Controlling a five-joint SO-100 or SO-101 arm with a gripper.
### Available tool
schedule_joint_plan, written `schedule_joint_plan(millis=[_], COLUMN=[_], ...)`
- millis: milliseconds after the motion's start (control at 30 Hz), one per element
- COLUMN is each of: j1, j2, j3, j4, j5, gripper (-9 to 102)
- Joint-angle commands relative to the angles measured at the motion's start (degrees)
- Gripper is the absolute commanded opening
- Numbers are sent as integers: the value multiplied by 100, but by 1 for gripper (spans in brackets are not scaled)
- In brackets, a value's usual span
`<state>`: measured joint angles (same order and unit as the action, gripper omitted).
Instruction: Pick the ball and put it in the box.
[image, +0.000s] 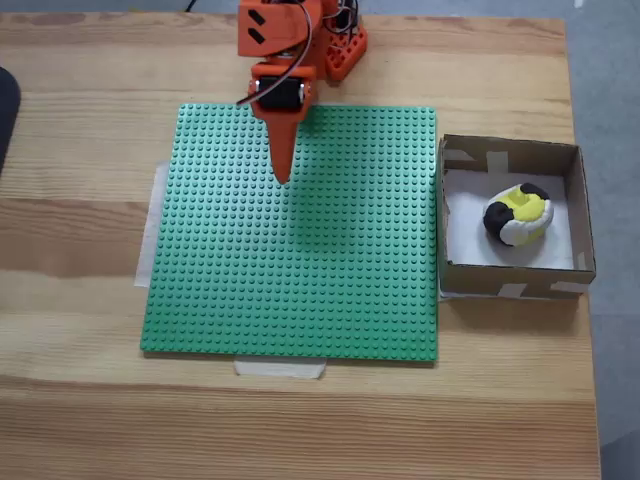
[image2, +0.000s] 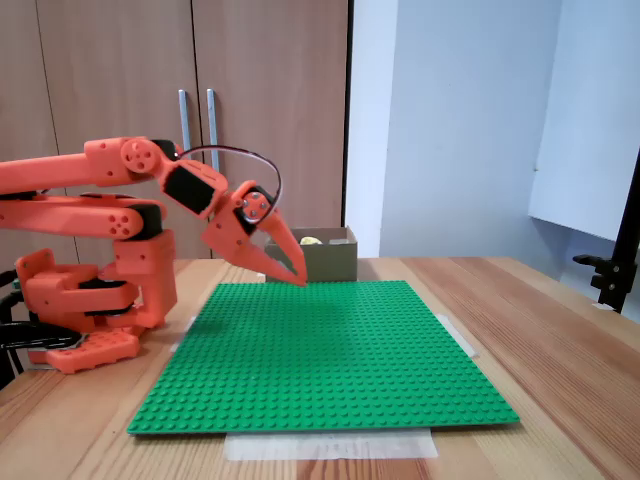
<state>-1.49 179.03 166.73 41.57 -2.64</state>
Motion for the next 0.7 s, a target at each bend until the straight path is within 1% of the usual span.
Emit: schedule_joint_plan(millis=[0, 267, 667], j1=[-53, -18, -26], j2=[229, 562, 562], j3=[158, 650, 1591], j4=[-105, -18, -712], j5=[-44, -123, -246], gripper=[-1, -1, -1])
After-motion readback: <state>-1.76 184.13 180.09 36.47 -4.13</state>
